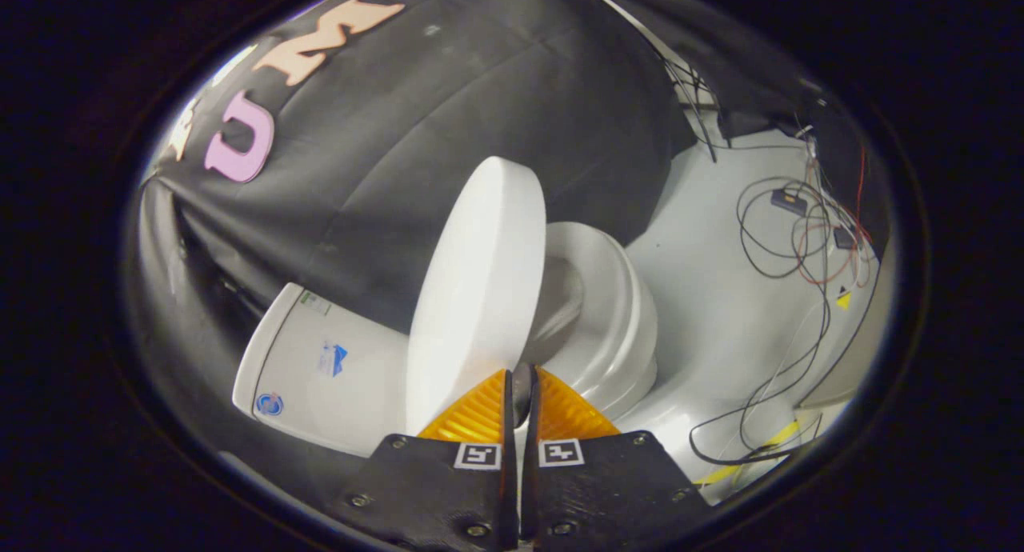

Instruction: Open the toilet lid.

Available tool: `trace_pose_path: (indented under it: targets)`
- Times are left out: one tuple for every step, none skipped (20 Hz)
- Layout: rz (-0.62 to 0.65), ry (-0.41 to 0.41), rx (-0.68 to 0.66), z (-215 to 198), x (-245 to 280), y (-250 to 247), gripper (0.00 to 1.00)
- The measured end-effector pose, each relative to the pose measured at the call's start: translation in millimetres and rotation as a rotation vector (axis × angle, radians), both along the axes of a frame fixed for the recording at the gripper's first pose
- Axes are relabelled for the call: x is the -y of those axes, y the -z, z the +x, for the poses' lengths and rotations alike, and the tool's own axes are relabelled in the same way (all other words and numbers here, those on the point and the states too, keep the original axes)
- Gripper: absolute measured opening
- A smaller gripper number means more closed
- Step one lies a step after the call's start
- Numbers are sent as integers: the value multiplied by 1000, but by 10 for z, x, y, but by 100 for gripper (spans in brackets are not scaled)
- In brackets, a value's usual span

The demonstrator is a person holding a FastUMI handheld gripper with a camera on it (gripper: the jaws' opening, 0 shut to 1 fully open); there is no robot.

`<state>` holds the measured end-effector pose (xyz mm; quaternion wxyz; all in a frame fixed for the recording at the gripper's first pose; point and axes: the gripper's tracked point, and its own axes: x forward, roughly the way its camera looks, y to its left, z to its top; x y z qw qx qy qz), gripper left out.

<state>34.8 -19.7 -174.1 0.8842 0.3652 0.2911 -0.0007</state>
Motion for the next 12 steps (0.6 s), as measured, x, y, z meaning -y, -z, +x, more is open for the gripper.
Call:
trace_pose_path:
  targets:
    - [6,-9,27,16,-62,-97,3]
    - [10,-19,60,23,-151,-206,3]
    - [7,-34,88,42,-228,-301,3]
    - [-4,-50,113,40,-287,-383,3]
    - [-26,-64,134,49,-331,-441,3]
    - [-58,-81,152,49,-366,-476,3]
    - [-87,-91,158,49,-385,-484,3]
    - [-101,-83,177,70,-382,-509,3]
    - [-103,-93,172,67,-409,-505,3]
    - [-99,-87,183,77,-408,-520,3]
    - [-100,-96,180,85,-430,-510,3]
    - [-104,-96,188,89,-424,-530,3]
